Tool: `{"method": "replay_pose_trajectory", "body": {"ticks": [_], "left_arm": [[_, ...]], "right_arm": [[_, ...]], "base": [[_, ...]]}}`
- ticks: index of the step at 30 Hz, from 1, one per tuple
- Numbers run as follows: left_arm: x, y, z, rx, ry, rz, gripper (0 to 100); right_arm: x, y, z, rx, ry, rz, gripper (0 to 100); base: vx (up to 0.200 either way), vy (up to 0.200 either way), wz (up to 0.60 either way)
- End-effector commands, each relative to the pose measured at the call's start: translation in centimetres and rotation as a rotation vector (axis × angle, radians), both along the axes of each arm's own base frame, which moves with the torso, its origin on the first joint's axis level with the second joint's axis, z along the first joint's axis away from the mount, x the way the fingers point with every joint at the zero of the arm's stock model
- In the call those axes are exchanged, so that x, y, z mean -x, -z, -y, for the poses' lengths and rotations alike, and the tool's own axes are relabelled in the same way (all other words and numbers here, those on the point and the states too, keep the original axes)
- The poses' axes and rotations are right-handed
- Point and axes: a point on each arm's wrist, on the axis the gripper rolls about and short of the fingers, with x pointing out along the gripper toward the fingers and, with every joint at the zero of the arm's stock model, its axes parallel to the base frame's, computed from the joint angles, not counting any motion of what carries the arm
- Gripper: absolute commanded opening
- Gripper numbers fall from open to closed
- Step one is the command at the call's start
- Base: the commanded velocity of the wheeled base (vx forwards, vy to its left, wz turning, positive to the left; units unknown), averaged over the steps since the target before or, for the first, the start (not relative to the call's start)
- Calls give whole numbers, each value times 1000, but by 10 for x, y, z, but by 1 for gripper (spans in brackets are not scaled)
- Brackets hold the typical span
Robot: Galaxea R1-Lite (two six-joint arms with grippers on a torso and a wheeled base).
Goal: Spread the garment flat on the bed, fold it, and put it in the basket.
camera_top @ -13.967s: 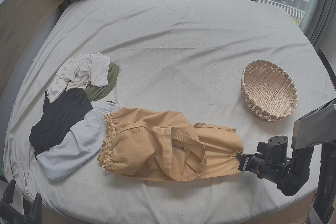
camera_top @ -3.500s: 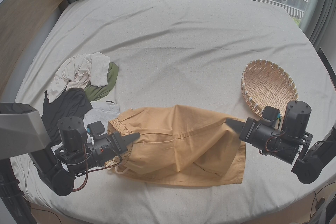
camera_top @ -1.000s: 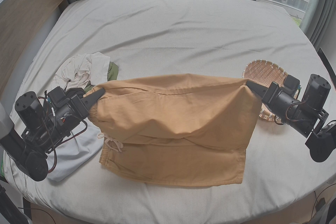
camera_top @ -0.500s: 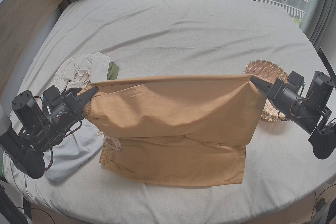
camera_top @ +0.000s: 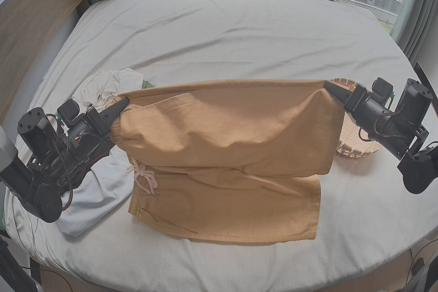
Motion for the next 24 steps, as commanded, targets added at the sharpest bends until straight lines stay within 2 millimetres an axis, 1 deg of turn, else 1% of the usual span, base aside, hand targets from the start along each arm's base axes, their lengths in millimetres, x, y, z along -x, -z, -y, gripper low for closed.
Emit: {"method": "replay_pose_trajectory", "body": {"ticks": [1,4,6,7,9,10,12,16,19,22,24], "left_arm": [[-19,11,0,0,-9,-15,0],[-31,18,1,5,-42,-28,0],[-35,20,1,6,-47,-27,0],[-42,24,2,7,-53,-28,0],[-46,25,2,8,-56,-27,0],[-51,28,3,8,-59,-28,0],[-55,29,3,8,-59,-25,0],[-69,35,5,10,-59,-18,0],[-79,35,5,14,-65,3,0],[-94,30,6,22,-83,35,0],[-102,26,7,24,-87,42,0]], "right_arm": [[-25,11,2,5,25,-20,0],[-41,19,7,7,48,-29,0],[-44,20,8,7,52,-29,0],[-51,21,9,5,58,-26,0],[-54,22,10,5,58,-25,0],[-59,25,10,7,57,-29,0],[-62,27,10,7,55,-29,0],[-76,30,4,5,43,-17,0],[-88,30,1,2,38,0,0],[-100,30,-1,1,38,1,0],[-107,26,-2,1,41,1,0]], "base": [[0,0,0],[0,0,0],[0,0,0],[0,0,0],[0,0,0],[0,0,0],[0,0,0],[0,0,0],[0,0,0],[0,0,0],[0,0,0]]}}
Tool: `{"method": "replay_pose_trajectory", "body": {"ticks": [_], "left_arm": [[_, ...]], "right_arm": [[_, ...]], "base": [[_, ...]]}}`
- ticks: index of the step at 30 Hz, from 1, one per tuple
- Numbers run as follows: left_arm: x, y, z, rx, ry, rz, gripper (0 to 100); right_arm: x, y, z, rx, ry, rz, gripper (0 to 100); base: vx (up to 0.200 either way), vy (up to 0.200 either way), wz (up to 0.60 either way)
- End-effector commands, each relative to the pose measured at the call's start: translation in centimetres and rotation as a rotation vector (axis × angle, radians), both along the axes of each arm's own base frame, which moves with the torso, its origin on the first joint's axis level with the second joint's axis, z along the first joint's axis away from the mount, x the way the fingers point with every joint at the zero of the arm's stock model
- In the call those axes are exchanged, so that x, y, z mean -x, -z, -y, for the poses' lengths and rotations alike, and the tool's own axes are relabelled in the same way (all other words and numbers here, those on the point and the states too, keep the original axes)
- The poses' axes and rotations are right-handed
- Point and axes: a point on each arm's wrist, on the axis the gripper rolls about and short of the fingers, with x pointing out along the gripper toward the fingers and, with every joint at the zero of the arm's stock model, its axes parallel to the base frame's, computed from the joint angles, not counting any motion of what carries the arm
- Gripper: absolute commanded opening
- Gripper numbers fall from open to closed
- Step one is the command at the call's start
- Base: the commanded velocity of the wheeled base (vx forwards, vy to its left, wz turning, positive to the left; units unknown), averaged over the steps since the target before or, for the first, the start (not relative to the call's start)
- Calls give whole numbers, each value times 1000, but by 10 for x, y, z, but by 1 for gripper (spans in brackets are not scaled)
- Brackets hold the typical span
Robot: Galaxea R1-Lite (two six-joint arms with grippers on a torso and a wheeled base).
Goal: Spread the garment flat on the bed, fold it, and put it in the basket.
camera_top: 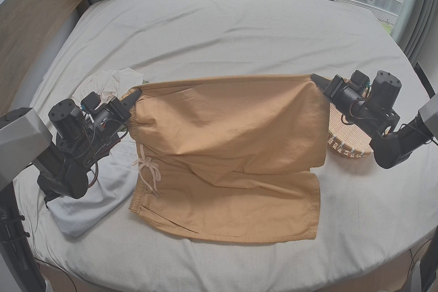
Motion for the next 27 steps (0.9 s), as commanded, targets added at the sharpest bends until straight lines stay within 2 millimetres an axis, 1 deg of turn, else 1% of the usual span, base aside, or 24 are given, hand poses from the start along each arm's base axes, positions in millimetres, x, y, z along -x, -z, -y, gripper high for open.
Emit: {"method": "replay_pose_trajectory", "body": {"ticks": [1,4,6,10,13,14,15,17,21,23,25,27], "left_arm": [[-25,3,2,5,-13,10,0],[-34,1,5,5,-8,11,0],[-41,4,7,5,-7,11,0],[-50,13,9,3,-6,1,0],[-55,17,9,2,-7,-3,0],[-57,18,9,2,-9,-5,100],[-58,18,9,2,-10,-5,100],[-65,16,6,8,-35,-8,100],[-71,16,5,8,-55,-38,100],[-72,19,6,6,-75,-76,100],[-72,21,6,4,-91,-102,100],[-71,22,5,1,-111,-133,100]], "right_arm": [[-24,5,-4,3,0,-15,0],[-33,2,-5,2,3,-7,0],[-38,0,-6,1,3,-3,0],[-48,5,-7,2,6,-7,0],[-58,13,-5,4,14,-12,0],[-60,15,-5,3,15,-9,100],[-61,15,-5,2,15,-10,100],[-72,20,-1,0,35,1,100],[-72,20,0,7,41,8,100],[-65,14,1,8,42,17,100],[-52,8,0,10,34,9,100],[-39,8,0,15,29,-8,100]], "base": [[0,0,0],[0,0,0],[0,0,0],[0,0,0],[0,0,0],[0,0,0],[0,0,0],[0,0,0],[0,0,0],[0,0,0],[0,0,0],[0,0,0]]}}
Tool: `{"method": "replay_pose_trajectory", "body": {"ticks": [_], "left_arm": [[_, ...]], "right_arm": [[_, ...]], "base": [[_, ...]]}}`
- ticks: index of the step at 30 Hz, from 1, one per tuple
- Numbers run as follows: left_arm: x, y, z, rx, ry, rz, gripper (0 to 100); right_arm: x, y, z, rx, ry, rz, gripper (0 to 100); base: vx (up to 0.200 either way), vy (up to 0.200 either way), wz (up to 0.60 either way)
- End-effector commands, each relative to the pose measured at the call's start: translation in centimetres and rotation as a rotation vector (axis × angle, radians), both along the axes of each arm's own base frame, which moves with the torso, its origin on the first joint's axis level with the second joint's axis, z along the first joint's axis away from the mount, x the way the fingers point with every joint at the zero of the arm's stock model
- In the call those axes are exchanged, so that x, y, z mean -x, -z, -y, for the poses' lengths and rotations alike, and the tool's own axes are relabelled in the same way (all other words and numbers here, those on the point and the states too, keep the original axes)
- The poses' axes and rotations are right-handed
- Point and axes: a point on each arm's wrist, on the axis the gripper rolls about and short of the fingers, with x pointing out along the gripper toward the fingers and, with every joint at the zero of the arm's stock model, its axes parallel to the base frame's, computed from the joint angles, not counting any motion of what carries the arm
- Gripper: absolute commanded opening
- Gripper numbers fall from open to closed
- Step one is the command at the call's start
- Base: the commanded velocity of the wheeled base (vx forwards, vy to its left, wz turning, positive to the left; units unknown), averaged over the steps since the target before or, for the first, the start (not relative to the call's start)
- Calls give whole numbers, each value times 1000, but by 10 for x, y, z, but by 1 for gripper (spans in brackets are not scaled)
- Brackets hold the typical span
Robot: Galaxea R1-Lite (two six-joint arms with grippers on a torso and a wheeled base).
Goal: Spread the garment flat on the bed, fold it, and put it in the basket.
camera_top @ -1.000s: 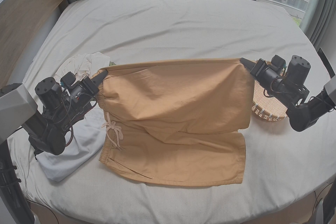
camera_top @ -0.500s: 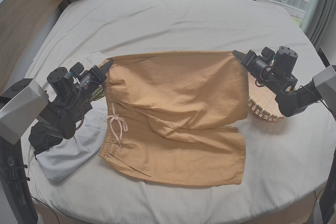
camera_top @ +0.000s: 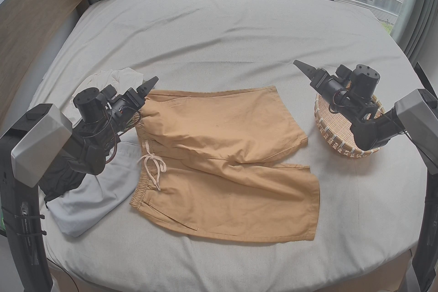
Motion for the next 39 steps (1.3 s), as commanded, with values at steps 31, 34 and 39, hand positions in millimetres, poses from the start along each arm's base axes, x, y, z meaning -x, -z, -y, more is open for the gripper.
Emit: {"method": "replay_pose_trajectory", "body": {"ticks": [31,34,39], "left_arm": [[148,38,2,-159,61,-287,100],[155,46,2,-161,81,-311,100],[168,58,6,-167,120,-327,100]], "right_arm": [[134,102,13,121,-1,-437,100],[136,109,14,124,0,-465,100],[135,129,15,110,9,-543,100]], "base": [[0,0,0],[0,0,0],[0,0,0]]}}
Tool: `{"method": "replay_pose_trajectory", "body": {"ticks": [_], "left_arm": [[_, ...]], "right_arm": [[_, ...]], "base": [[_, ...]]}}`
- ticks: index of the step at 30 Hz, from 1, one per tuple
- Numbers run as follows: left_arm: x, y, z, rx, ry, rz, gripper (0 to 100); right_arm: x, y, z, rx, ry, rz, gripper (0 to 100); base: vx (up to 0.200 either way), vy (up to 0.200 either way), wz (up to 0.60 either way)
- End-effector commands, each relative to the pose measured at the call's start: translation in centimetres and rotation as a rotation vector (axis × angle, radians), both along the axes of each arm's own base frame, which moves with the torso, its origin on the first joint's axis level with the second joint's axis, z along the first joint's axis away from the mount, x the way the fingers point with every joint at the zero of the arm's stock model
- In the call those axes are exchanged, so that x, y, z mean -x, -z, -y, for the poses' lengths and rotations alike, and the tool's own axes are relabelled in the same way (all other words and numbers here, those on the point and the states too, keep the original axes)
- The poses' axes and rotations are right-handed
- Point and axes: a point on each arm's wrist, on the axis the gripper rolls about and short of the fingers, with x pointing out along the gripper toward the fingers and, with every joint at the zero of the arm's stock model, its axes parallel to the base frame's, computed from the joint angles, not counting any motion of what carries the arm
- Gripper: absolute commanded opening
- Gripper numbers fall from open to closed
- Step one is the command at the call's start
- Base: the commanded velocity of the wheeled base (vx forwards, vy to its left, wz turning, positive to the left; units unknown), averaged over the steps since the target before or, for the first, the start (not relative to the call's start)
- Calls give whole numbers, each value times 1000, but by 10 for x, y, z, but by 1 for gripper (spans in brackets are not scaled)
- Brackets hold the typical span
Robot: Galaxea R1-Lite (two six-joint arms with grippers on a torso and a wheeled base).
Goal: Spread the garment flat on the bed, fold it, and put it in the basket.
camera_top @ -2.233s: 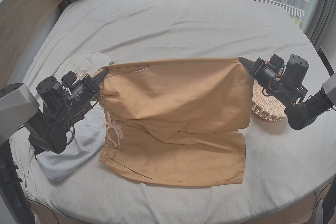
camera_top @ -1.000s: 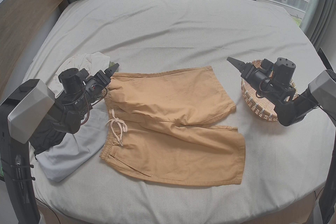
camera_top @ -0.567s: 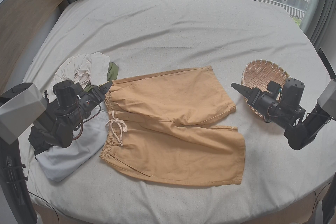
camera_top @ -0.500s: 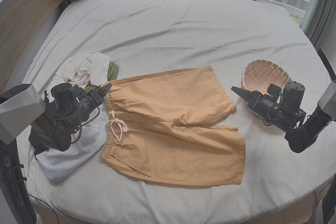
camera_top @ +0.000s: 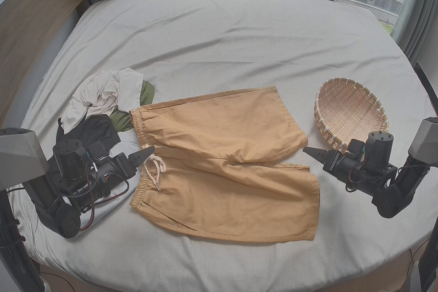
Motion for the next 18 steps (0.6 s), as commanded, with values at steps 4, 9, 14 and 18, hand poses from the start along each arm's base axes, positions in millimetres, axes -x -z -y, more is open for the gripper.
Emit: {"method": "replay_pose_trajectory", "body": {"ticks": [4,9,14,18], "left_arm": [[13,14,6,-5,35,-30,100],[13,15,6,-7,37,-31,100],[14,15,7,-9,39,-31,100],[14,15,7,-10,38,-30,100]], "right_arm": [[-3,29,0,-31,28,-116,100],[-4,28,-1,-100,54,-153,100],[-8,35,-2,-127,68,-198,100],[-10,32,-9,-183,76,-235,100]], "base": [[0,0,0],[0,0,0],[0,0,0],[0,0,0]]}}
